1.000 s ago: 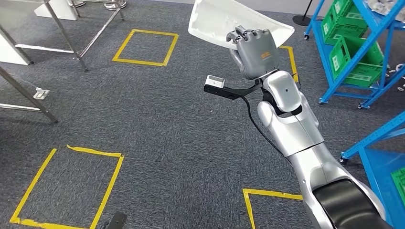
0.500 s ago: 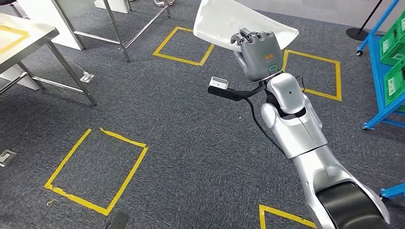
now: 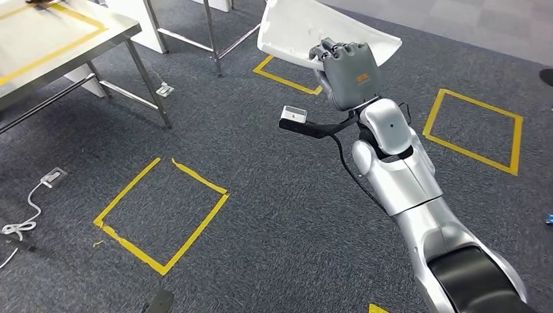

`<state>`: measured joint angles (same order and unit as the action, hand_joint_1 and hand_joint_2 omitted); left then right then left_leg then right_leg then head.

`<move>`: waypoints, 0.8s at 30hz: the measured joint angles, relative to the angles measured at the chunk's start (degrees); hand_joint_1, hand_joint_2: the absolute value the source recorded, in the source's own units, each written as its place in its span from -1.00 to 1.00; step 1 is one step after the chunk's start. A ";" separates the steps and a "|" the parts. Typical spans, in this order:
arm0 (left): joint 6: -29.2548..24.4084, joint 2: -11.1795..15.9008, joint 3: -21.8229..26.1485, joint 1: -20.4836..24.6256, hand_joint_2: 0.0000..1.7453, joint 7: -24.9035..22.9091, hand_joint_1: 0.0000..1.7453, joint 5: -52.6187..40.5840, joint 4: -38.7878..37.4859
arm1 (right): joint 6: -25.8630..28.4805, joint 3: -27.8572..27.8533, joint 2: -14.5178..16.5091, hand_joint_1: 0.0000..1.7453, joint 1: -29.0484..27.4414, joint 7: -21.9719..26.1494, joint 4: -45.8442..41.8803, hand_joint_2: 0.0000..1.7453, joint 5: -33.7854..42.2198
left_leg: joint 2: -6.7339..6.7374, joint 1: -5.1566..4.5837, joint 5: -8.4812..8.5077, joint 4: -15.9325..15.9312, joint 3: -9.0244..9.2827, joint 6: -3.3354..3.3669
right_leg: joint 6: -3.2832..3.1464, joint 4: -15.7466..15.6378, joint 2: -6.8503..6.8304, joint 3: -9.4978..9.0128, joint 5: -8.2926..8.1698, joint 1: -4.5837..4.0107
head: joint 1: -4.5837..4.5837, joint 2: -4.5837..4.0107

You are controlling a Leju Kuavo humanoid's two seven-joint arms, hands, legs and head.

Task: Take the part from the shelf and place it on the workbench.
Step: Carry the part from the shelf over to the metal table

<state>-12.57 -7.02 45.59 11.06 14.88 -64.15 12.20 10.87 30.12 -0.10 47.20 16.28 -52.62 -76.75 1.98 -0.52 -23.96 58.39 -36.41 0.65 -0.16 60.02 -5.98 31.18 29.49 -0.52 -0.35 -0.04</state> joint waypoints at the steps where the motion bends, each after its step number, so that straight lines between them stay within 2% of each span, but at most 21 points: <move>1: -0.01 0.02 0.00 0.02 1.00 -0.05 -1.00 0.00 0.01 | -0.01 0.01 0.05 1.00 0.14 0.03 -0.01 1.00 0.00 | -0.70 0.22 -0.11 -0.12 0.42 0.25 | 0.30 1.53 1.31 0.65 0.62 0.19 | 0.06 0.00; 3: -0.03 0.03 -0.01 0.26 1.00 -0.13 -1.00 0.03 0.02 | -0.05 0.01 0.06 1.00 0.42 0.10 0.01 1.00 -0.01 | -2.09 0.52 -0.37 -0.22 0.93 0.63 | 0.92 7.66 4.43 4.25 3.01 0.62 | 0.17 0.00; 5: -0.04 -0.01 0.00 0.29 1.00 -0.21 -1.00 0.09 0.01 | -0.14 0.03 0.06 1.00 0.45 0.14 0.08 1.00 -0.03 | -3.75 0.63 -0.69 -0.13 1.09 0.72 | 1.33 14.15 5.56 9.03 4.92 0.90 | 0.21 0.00; 6: -0.05 -0.03 0.00 0.16 1.00 -0.25 -1.00 0.14 0.00 | -0.18 0.03 0.08 1.00 0.40 0.16 0.11 1.00 -0.05 | -4.61 0.69 -0.87 -0.04 1.21 0.63 | 1.43 15.20 5.65 10.47 4.54 1.01 | 0.23 0.00; 7: -0.07 -0.05 0.01 0.03 1.00 -0.26 -1.00 0.21 -0.01 | -0.20 0.04 0.13 1.00 0.39 0.19 0.12 1.00 -0.07 | -5.49 0.79 -1.10 0.10 1.39 0.45 | 1.46 14.05 5.74 10.79 2.93 1.12 | 0.23 0.00; 8: -0.10 -0.05 0.01 -0.06 1.00 -0.26 -1.00 0.31 -0.01 | -0.20 0.04 0.17 1.00 0.43 0.24 0.12 1.00 -0.08 | -6.37 0.91 -1.39 0.27 1.65 0.22 | 1.49 10.82 6.16 10.00 0.24 1.27 | 0.24 0.00; 9: -0.15 -0.05 0.01 -0.11 1.00 -0.25 -1.00 0.42 -0.01 | -0.20 0.04 0.21 1.00 0.48 0.28 0.12 1.00 -0.11 | -7.20 1.05 -1.72 0.43 1.88 -0.08 | 1.52 6.82 7.14 8.70 -2.45 1.48 | 0.25 0.00; 10: -0.22 -0.04 0.01 -0.10 1.00 -0.24 -1.00 0.52 -0.01 | -0.20 0.05 0.24 1.00 0.57 0.37 0.15 1.00 -0.14 | -8.00 1.17 -1.99 0.60 2.00 -0.43 | 1.48 3.03 8.34 7.48 -3.80 1.64 | 0.27 0.00; 11: -0.30 -0.04 0.01 -0.08 1.00 -0.23 -1.00 0.63 0.00 | -0.20 0.07 0.27 1.00 0.64 0.46 0.19 1.00 -0.19 | -8.71 1.29 -2.22 0.66 1.93 -0.85 | 1.40 0.52 9.40 6.51 -4.38 1.70 | 0.28 0.00; 12: -0.37 -0.04 0.01 -0.11 1.00 -0.22 -1.00 0.71 -0.01 | -0.20 0.08 0.32 1.00 0.66 0.50 0.22 1.00 -0.23 | -9.32 1.41 -2.28 0.79 1.84 -1.31 | 1.19 -0.62 10.02 6.07 -4.18 1.65 | 0.32 0.00; 13: -0.44 -0.05 0.01 -0.21 1.00 -0.22 -1.00 0.79 -0.01 | -0.20 0.09 0.38 1.00 0.70 0.54 0.28 1.00 -0.26 | -9.78 1.45 -2.25 0.88 1.78 -1.76 | 0.81 -0.99 9.86 5.80 -3.64 1.51 | 0.34 0.00; 14: -0.50 0.03 0.01 -0.38 1.00 -0.23 -1.00 0.85 0.01 | -0.19 0.09 0.52 1.00 0.71 0.54 0.30 1.00 -0.28 | -9.99 1.49 -2.34 0.94 1.77 -2.18 | 0.43 -0.99 9.31 5.34 -3.86 1.46 | 0.38 0.00; 15: -0.56 0.02 0.01 -0.55 1.00 -0.24 -1.00 0.90 0.00 | -0.15 0.08 0.67 1.00 0.74 0.53 0.31 1.00 -0.27 | -9.15 1.39 -2.48 1.38 1.76 -2.54 | -0.03 -1.16 8.70 4.84 -3.96 1.46 | 0.34 0.00; 16: -0.62 0.04 0.01 -0.61 1.00 -0.25 -1.00 0.94 0.02 | -0.11 0.08 0.81 1.00 0.83 0.57 0.32 1.00 -0.27 | -7.55 1.22 -2.87 2.41 1.25 -2.85 | -0.49 -1.27 8.02 4.22 -3.75 1.46 | 0.11 0.00; 18: -0.67 -0.02 0.01 -0.43 1.00 -0.24 -1.00 0.97 0.00 | -0.05 0.07 0.98 1.00 0.95 0.65 0.34 1.00 -0.27 | -3.82 1.02 -4.60 7.58 -1.79 -3.32 | -1.12 -1.40 6.71 3.11 -3.08 1.26 | -0.26 0.00; 19: -0.67 -0.02 0.01 -0.35 1.00 -0.25 -1.00 0.97 0.00 | -0.04 0.07 1.00 1.00 0.93 0.68 0.37 1.00 -0.27 | -2.84 1.03 -5.72 11.19 -4.09 -3.48 | -1.33 -1.40 6.00 2.65 -2.62 1.12 | -0.38 0.00; 20: -0.67 -0.02 0.01 -0.37 1.00 -0.25 -1.00 0.97 -0.01 | -0.06 0.07 0.99 1.00 0.83 0.68 0.42 1.00 -0.28 | -2.48 1.05 -6.51 14.30 -6.28 -3.50 | -1.42 -1.39 5.30 2.17 -2.13 1.00 | -0.34 0.00; 21: -0.67 -0.02 0.01 -0.48 1.00 -0.26 -1.00 0.95 -0.02 | -0.08 0.07 0.99 1.00 0.73 0.68 0.48 1.00 -0.29 | -2.37 1.05 -6.49 15.88 -7.74 -3.39 | -1.48 -1.39 4.60 1.59 -1.60 0.91 | -0.37 0.00; 22: -0.67 -0.01 0.01 -0.61 1.00 -0.28 -1.00 0.93 -0.02 | -0.09 0.08 0.99 1.00 0.67 0.69 0.52 1.00 -0.29 | -2.29 1.02 -5.39 15.40 -8.16 -3.12 | -1.50 -1.39 3.91 0.90 -1.04 0.83 | -0.37 0.00; 23: -0.67 0.01 0.01 -0.70 1.00 -0.31 -1.00 0.89 -0.01 | -0.10 0.08 0.99 1.00 0.65 0.69 0.55 1.00 -0.28 | -2.00 0.92 -3.29 12.74 -7.45 -2.69 | -1.49 -1.39 3.19 0.09 -0.41 0.77 | -0.37 0.00; 24: -0.67 0.02 0.01 -0.76 1.00 -0.34 -1.00 0.84 -0.01 | -0.12 0.08 0.99 1.00 0.67 0.68 0.56 1.00 -0.27 | -1.07 0.69 -0.63 8.68 -6.00 -2.14 | -1.43 -1.42 2.48 -0.72 0.26 0.69 | -0.38 0.00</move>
<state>-13.25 -7.00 45.59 10.31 14.54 -63.31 12.20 10.75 30.21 0.90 47.87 16.96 -52.06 -77.02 0.91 0.18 -24.59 67.07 -42.41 -1.49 -1.59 58.60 -3.50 30.46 29.74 0.17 -0.73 -0.04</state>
